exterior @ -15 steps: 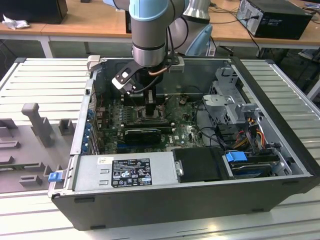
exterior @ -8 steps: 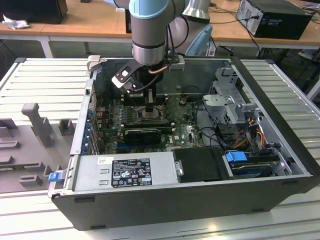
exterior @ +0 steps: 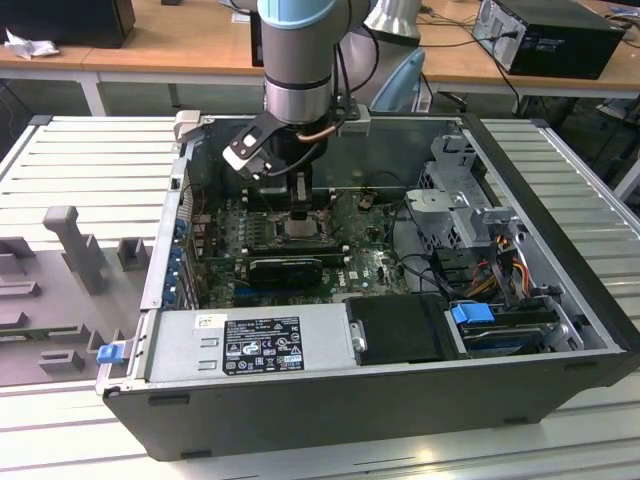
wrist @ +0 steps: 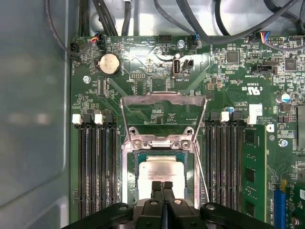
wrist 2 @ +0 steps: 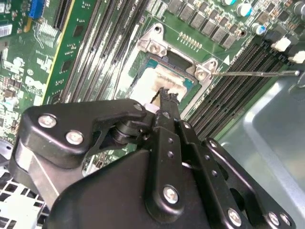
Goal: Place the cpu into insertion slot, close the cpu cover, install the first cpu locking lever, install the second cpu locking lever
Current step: 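Close the cpu cover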
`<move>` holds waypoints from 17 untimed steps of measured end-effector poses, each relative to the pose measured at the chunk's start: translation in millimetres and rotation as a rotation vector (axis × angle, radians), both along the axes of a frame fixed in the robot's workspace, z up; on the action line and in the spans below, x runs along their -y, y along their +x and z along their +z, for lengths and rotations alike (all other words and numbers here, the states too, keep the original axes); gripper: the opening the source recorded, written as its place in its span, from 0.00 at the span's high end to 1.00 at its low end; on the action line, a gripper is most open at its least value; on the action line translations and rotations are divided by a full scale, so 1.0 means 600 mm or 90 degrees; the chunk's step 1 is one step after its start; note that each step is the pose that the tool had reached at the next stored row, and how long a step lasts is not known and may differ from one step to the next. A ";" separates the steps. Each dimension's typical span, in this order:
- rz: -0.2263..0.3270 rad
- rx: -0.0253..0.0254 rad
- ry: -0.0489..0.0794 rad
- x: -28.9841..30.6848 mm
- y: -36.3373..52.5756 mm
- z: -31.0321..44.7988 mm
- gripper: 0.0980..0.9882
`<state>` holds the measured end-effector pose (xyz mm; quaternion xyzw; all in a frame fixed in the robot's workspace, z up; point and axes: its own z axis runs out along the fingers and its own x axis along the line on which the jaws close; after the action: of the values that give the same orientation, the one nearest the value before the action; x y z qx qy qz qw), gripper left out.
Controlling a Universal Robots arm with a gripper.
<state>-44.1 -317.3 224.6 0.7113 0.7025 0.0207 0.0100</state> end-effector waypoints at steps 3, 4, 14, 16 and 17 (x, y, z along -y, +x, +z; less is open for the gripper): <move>0.000 -0.0012 0.000 0.0000 0.012 0.000 0.99; 0.000 -0.0014 0.000 0.0001 0.013 0.000 0.99; 0.000 -0.0015 0.000 -0.0014 0.018 0.019 0.99; 0.000 -0.0015 0.000 -0.0021 0.018 0.027 0.99; 0.000 -0.0015 0.000 -0.0022 0.018 0.030 0.99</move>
<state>-33.3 -316.0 242.5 0.7115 0.7024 0.0199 0.0092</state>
